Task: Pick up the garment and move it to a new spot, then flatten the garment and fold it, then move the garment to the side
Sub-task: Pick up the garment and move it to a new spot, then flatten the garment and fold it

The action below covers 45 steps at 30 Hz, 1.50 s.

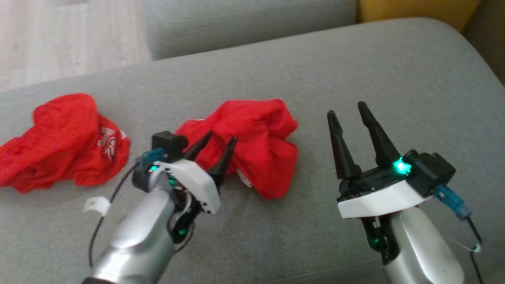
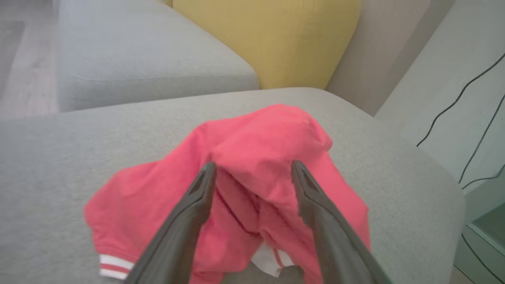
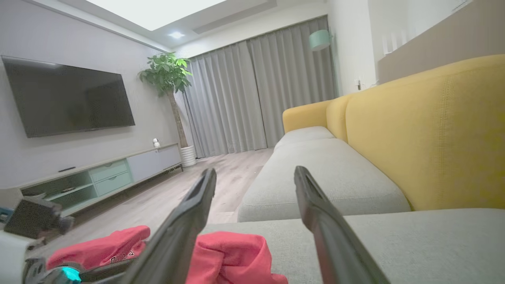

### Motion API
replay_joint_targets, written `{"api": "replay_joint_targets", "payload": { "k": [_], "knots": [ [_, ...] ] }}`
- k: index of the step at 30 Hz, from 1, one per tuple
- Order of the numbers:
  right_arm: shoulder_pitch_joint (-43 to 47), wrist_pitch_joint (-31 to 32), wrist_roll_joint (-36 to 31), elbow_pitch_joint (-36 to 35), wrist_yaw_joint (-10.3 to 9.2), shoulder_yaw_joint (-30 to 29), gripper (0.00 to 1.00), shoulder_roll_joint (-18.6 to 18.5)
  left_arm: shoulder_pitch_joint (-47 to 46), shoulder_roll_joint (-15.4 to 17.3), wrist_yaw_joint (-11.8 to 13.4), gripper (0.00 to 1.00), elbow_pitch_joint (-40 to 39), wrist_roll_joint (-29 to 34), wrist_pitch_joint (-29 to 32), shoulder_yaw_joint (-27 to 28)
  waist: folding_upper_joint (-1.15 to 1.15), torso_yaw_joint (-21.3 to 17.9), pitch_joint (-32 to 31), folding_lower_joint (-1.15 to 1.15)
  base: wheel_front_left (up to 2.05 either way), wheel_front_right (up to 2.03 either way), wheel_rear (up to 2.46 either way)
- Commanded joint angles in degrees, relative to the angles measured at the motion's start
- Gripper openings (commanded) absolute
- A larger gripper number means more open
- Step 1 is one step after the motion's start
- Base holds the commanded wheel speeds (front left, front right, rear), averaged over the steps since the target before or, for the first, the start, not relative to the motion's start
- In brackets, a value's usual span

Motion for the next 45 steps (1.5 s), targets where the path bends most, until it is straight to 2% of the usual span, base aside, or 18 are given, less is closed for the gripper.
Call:
{"api": "replay_joint_targets", "payload": {
  "k": [1,4,11,13,15,19,25,29,45],
  "knots": [
    [-0.6,-0.4,-0.3,-2.0,-0.04,0.5,1.00,-0.3,-1.2,2.9,-0.3,1.00,-2.8,-0.4,-0.8,2.0,0.00,1.7,-1.2,0.00,0.00,0.00,0.00],
    [0.0,-0.4,-0.5,-2.4,-0.04,-0.4,1.00,-0.5,0.9,6.2,1.3,1.00,-6.6,-0.6,-2.1,3.9,0.00,3.1,-1.7,0.00,0.00,0.00,0.00],
    [1.7,-0.4,-1.0,-3.2,-0.04,-1.9,1.00,-1.2,10.0,12.9,10.4,1.00,-19.2,-0.5,-4.5,13.4,0.00,5.5,-2.5,0.00,0.00,0.00,0.00],
    [2.5,-0.4,-1.4,-3.5,-0.04,-2.4,1.00,-1.3,13.4,14.1,12.8,1.00,-23.4,0.6,-4.7,16.8,0.00,5.9,-2.6,0.00,0.00,0.00,0.00],
    [3.5,-0.4,-1.8,-3.8,-0.04,-3.6,1.00,-1.3,17.2,14.2,14.2,1.00,-27.9,2.2,-4.7,20.5,0.00,6.3,-2.5,0.00,0.00,0.00,0.00],
    [5.8,-0.4,-2.9,-3.6,-0.04,-7.0,1.00,-0.8,25.0,12.1,14.6,1.00,-33.8,4.2,-4.7,27.2,0.00,6.6,-2.6,0.00,0.00,0.00,0.00],
    [7.4,-0.4,-4.5,-2.2,-0.04,-7.8,1.00,-0.3,31.1,8.0,13.5,1.00,-35.8,7.6,-4.7,31.6,0.00,6.6,-2.7,0.00,0.00,0.00,0.00],
    [7.0,-0.4,-4.7,-1.5,-0.04,-7.8,1.00,-0.3,32.1,6.0,11.9,1.00,-35.6,9.4,-4.7,33.1,0.00,6.5,-2.5,0.00,0.00,0.00,0.00],
    [6.3,-0.4,-4.5,0.2,-0.04,-7.6,1.00,-0.3,31.5,2.0,7.9,1.00,-33.6,13.6,-4.7,35.9,0.00,6.4,-2.4,0.00,0.00,0.00,0.00]
  ]
}}
